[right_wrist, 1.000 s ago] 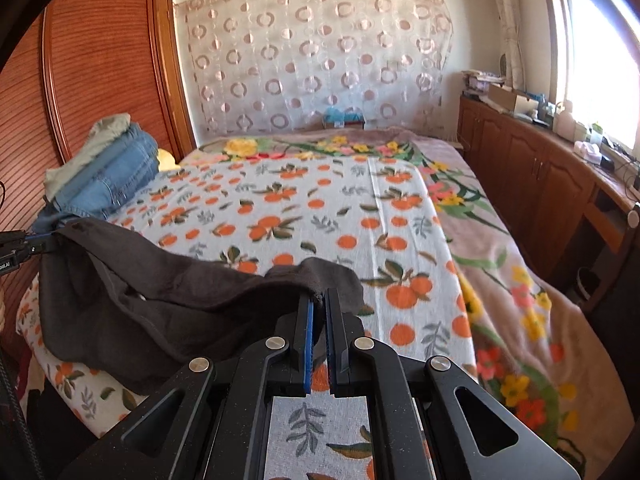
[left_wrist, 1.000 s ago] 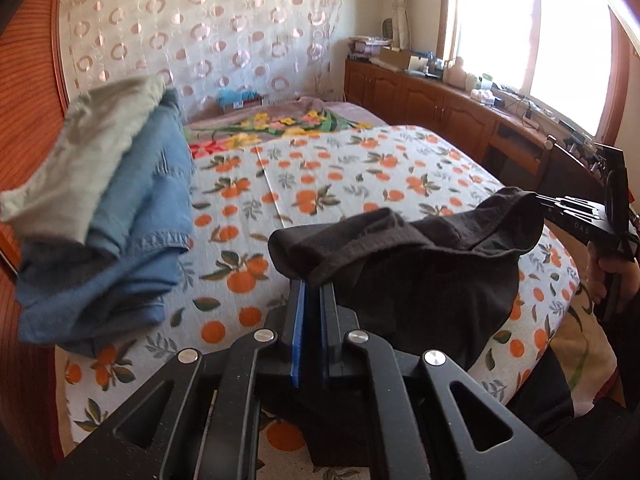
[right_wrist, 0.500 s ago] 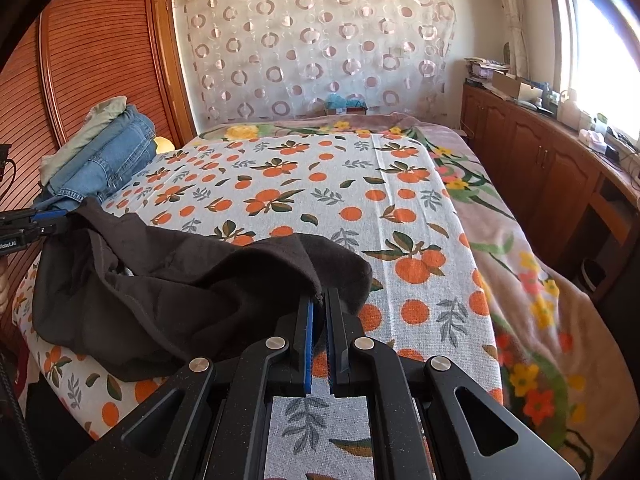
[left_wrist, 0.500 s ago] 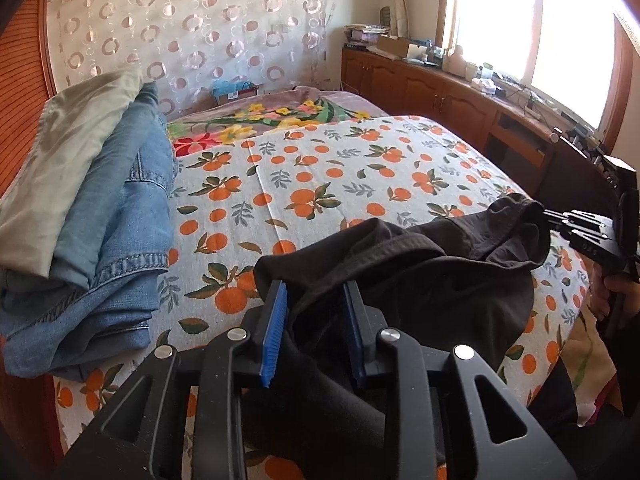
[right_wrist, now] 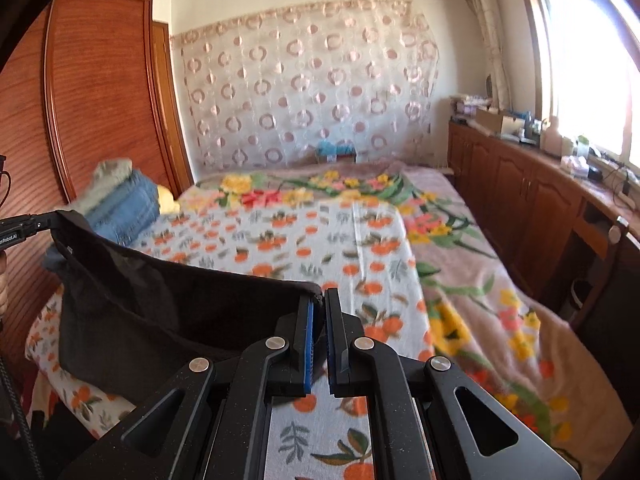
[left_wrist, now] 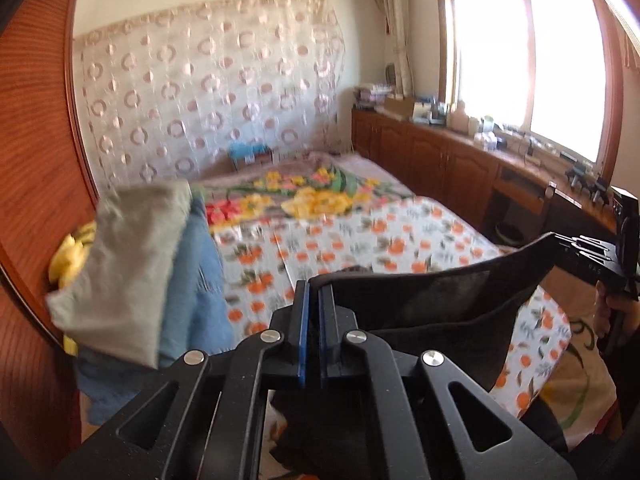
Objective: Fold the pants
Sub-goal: 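Lift and shake the pants with both tools to straighten them, then lower the pants flat onto the bed with both tools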
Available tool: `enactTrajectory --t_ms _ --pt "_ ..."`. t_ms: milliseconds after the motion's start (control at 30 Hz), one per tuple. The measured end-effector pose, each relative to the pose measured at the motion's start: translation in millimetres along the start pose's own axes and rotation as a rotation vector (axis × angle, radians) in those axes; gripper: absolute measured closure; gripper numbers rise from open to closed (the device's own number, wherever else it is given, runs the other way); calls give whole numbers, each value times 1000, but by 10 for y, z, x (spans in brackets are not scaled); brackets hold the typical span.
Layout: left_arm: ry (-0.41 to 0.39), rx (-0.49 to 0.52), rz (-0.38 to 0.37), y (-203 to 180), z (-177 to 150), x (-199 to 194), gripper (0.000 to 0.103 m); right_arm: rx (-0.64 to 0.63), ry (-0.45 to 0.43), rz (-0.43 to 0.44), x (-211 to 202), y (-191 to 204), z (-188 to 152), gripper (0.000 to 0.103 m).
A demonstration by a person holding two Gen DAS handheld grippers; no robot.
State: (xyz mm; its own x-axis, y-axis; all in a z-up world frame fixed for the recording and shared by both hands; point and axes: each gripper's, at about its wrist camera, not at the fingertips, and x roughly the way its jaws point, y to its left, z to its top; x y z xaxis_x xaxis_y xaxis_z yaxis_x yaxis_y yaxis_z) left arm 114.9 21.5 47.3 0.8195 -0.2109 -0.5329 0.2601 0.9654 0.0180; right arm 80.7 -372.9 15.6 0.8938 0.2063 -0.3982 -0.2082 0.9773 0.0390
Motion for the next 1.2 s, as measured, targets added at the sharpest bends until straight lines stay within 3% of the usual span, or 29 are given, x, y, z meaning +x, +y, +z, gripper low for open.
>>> enactTrajectory --t_ms 267,533,633,767,867,933,1200 --pt "-135 17 29 60 484 -420 98 -38 -146 26 -577 125 426 98" --pt "-114 2 133 359 917 80 98 -155 -112 -22 19 266 914 98" --pt "-143 -2 169 448 1117 105 98 -167 -169 -40 116 314 1170 98" --pt "-219 32 182 380 1262 -172 99 -165 -274 -40 -93 440 1330 98" --pt "-229 39 147 334 1155 -317 99 -178 -292 -32 -237 481 1127 98" --pt "-195 38 138 313 921 -280 98 -176 -241 -20 -189 446 835 98" --pt "116 21 99 117 -549 549 98 -128 146 10 393 305 -815 98"
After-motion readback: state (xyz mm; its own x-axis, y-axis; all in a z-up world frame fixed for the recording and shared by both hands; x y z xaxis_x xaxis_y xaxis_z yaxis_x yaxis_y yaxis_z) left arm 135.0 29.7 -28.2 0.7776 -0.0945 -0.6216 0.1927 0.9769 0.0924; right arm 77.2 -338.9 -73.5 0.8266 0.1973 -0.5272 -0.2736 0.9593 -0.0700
